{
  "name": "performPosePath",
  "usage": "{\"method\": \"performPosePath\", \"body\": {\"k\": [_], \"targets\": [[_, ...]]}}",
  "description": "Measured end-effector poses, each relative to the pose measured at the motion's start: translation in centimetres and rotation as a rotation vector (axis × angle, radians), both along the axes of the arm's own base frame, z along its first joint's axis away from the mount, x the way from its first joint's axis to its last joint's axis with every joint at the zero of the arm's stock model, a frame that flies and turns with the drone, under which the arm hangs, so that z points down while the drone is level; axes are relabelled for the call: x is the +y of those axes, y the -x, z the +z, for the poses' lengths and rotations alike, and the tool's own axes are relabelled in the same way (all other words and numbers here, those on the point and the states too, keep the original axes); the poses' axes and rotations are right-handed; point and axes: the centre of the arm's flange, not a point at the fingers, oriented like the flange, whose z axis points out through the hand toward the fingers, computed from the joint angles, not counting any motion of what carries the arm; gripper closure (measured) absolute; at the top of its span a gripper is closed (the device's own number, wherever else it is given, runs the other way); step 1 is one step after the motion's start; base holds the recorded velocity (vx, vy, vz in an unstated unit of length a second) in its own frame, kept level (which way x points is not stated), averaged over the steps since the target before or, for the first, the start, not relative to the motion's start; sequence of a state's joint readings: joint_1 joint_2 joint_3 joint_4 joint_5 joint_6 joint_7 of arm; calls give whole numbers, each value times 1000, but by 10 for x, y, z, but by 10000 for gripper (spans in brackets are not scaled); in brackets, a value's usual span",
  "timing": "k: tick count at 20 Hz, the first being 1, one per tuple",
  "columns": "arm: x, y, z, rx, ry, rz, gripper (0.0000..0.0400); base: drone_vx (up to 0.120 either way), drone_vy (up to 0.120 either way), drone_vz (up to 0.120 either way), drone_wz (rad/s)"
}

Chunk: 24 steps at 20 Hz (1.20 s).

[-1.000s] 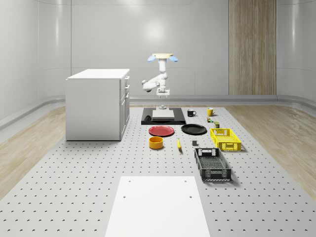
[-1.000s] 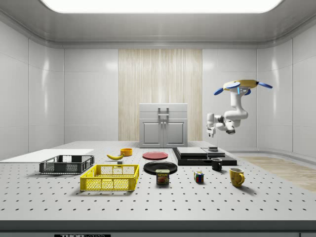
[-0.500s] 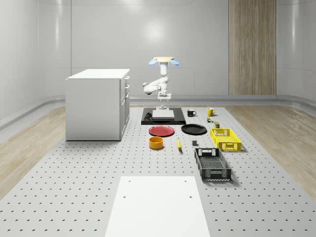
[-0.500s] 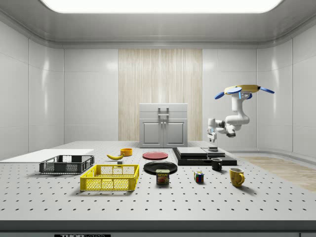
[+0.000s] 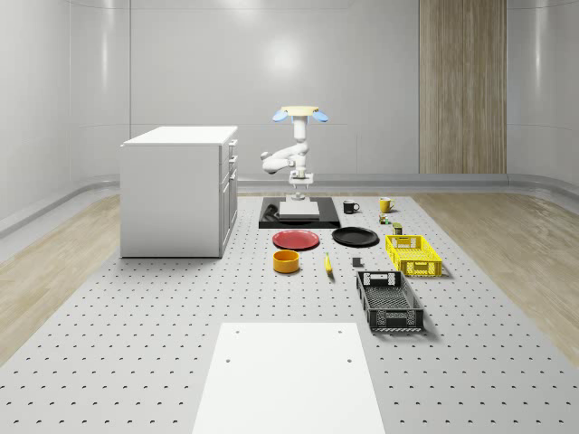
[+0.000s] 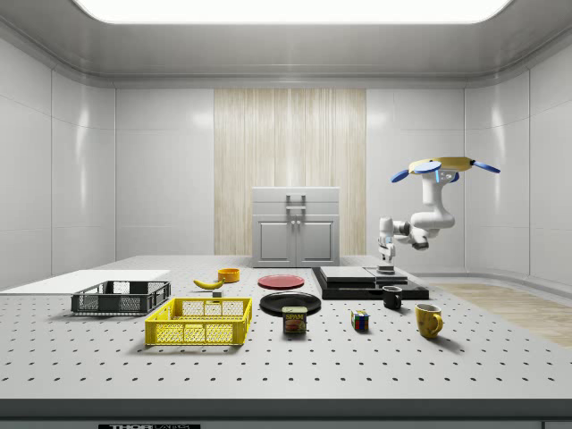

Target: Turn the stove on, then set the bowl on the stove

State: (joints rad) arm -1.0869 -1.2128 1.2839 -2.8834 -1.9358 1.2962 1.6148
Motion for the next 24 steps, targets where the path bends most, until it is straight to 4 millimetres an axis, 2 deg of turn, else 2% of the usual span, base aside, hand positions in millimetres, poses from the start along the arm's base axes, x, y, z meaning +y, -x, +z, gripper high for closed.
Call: {"method": "performPosePath", "body": {"k": [10,16,24], "targets": [[0,-25,11,0,0,0,0,0,0,0,0],[7,-30,18,0,0,0,0,0,0,0,0],[9,-31,37,0,0,0,0,0,0,0,0]]}}
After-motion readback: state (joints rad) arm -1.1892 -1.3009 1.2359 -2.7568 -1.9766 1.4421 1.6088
